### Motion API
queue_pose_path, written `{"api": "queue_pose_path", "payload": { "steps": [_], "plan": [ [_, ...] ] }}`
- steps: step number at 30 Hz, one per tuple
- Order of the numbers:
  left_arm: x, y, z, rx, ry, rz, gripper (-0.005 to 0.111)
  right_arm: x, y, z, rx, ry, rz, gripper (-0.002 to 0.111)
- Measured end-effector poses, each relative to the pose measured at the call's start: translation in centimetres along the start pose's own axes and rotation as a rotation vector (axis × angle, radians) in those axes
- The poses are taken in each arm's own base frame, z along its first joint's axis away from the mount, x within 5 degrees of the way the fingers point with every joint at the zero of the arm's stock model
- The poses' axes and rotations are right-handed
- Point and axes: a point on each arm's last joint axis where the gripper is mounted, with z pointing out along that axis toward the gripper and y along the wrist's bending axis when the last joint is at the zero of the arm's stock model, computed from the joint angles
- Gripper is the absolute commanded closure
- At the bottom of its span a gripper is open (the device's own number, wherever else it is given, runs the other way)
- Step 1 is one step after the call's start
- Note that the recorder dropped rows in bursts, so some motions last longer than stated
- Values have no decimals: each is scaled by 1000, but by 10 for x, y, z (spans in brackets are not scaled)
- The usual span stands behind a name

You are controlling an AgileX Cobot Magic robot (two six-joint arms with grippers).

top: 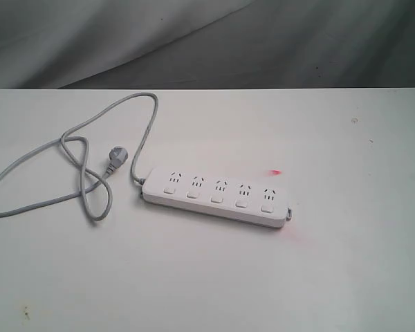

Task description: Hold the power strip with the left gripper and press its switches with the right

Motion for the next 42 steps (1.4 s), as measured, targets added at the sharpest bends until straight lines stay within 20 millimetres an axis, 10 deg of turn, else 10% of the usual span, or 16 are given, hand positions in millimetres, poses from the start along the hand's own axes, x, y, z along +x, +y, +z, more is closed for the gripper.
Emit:
{"api": "queue_pose_path", "payload": {
  "steps": [22, 33, 42],
  "plan": [
    [-3, 0, 0, -1, -33, -9, 107, 0, 0, 0, 0, 0, 0, 108],
    [-26, 2, -4, 53, -288, -535, 107, 0, 0, 0, 0, 0, 0, 108],
    [-54, -9, -3, 133, -89, -555, 107, 0, 0, 0, 0, -1, 0, 108]
  ]
}}
